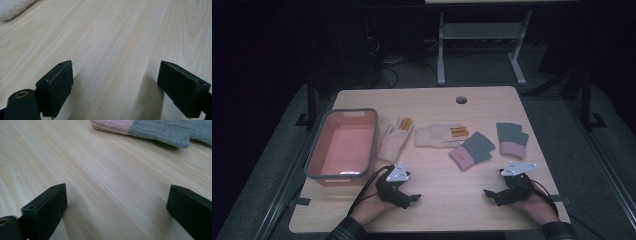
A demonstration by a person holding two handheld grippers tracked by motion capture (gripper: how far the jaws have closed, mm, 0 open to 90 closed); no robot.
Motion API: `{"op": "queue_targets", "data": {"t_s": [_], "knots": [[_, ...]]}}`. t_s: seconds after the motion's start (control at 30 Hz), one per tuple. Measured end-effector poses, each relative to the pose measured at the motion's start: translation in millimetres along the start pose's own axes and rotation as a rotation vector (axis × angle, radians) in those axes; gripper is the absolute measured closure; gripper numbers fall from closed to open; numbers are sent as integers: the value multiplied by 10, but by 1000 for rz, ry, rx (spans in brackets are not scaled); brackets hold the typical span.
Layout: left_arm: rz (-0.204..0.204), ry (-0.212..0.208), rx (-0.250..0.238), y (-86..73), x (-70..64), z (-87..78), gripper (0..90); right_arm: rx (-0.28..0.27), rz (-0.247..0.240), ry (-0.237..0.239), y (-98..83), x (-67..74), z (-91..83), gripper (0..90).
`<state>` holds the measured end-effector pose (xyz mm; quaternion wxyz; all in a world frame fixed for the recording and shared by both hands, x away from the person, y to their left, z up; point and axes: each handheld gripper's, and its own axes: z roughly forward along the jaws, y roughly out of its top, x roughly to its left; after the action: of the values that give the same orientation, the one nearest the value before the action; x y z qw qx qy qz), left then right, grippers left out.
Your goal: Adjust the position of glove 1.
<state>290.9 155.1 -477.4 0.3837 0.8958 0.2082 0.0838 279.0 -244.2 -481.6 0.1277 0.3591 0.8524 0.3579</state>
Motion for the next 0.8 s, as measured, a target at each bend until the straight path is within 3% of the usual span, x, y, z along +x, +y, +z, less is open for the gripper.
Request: {"op": "queue_targets", "data": {"t_s": [0.07, 0.2, 0.47, 0.57, 0.8], "knots": [[8, -8, -1, -8, 13, -8, 127, 1, -5, 7, 14, 3, -26, 166], [8, -10, -2, -9, 22, -9, 126, -9, -8, 5, 40, -20, -59, 192], [5, -8, -2, -8, 22, -7, 127, -73, 51, 7, 126, -83, -158, 474], [5, -8, -2, -8, 22, -7, 127, -78, 60, 5, 158, -89, -171, 529], [13, -6, -2, -7, 27, -7, 127, -87, 72, 54, 304, -118, -142, 803]]}}
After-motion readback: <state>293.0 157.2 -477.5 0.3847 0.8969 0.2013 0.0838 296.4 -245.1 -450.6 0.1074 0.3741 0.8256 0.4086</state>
